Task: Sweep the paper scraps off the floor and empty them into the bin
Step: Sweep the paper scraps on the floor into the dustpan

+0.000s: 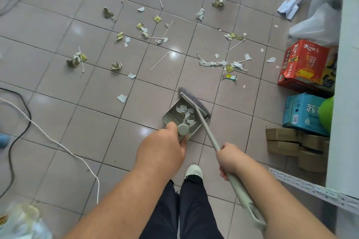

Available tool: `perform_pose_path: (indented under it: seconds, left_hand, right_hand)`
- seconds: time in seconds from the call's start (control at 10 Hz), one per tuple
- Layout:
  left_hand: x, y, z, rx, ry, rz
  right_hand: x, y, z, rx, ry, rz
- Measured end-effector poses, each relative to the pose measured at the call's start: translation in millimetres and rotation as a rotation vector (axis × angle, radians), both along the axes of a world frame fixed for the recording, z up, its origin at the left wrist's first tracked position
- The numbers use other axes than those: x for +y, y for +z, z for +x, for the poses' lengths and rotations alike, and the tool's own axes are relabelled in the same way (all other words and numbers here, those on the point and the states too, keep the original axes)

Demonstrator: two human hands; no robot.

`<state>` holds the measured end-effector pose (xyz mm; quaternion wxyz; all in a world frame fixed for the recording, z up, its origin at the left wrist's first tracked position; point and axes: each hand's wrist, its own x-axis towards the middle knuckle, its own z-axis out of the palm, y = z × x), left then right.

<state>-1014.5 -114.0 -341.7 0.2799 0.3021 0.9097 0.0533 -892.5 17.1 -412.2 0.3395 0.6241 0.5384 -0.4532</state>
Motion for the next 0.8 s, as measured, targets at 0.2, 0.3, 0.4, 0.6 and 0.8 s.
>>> perform_pose_path:
  seconds: [0.2,0.3,0.4,0.6,0.8]
  left_hand:
    - [-9,0,1,-0.021,0.018,0.02]
    - [-22,1,4,-0.028,0.09,0.048]
    - [-40,7,8,-0.02,0.212,0.075]
    - [-87,20,12,0.05,0.489,0.076]
    - [-133,30,2,0.119,0.698,0.065]
  right_hand:
    - [24,65,16,0.036,-0.034,-0.019]
    - [24,73,9,0.052,0.01,0.019]
    - [15,70,-9,0.074,0.06,0.056]
    - [-23,56,-78,0.09,0.228,0.04]
    - [-81,56,-135,0.177,0.54,0.019]
